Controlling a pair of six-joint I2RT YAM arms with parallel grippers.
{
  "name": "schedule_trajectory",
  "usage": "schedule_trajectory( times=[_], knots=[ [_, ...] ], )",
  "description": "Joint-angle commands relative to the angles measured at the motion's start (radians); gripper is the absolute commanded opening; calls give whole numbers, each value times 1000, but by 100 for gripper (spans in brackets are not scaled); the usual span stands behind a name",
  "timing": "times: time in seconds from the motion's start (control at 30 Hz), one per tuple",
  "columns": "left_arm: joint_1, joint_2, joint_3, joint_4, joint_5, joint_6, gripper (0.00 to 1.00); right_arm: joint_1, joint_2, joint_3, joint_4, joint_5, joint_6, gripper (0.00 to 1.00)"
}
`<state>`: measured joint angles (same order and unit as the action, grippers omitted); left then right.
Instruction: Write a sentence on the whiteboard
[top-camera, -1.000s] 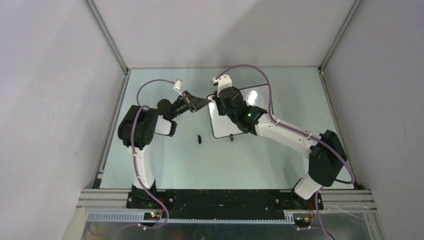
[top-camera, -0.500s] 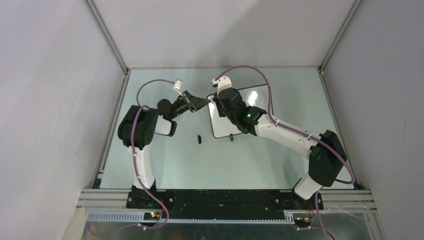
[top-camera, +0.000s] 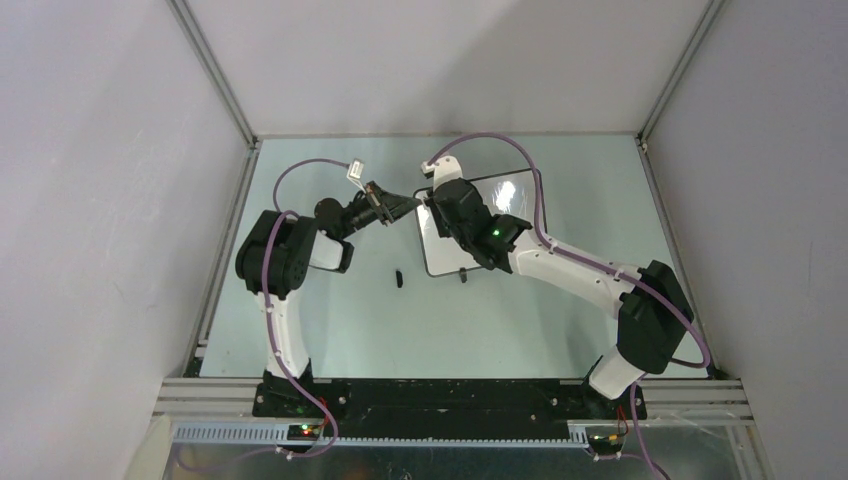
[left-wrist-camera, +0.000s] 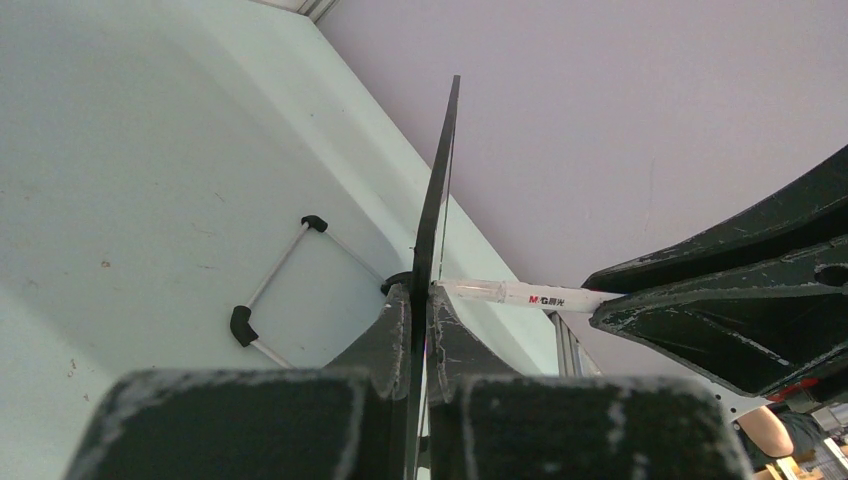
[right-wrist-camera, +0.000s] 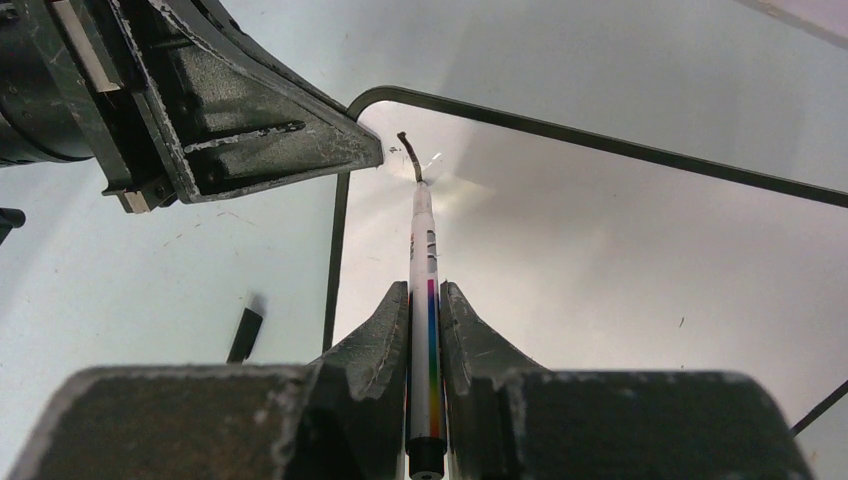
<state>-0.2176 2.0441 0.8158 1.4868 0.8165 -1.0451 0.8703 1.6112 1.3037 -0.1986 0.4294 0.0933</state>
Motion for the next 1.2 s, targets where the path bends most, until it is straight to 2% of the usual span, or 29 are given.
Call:
schedule_trajectory(
  times=[0.0, 0.27, 0.77, 1.17],
  knots=[
    [-4, -22, 15, 43, 14, 7, 0, 0, -15, 19, -9, 40, -12, 0],
    [-4, -24, 14, 43, 14, 7, 0, -7, -9, 20, 47, 28, -22, 0],
    [-5, -24, 16, 43, 14, 7, 0, -15, -67, 30, 37, -26, -16, 0],
    [-5, -24, 15, 43, 13, 8, 0, -27, -76, 32, 48, -12, -15, 0]
  ],
)
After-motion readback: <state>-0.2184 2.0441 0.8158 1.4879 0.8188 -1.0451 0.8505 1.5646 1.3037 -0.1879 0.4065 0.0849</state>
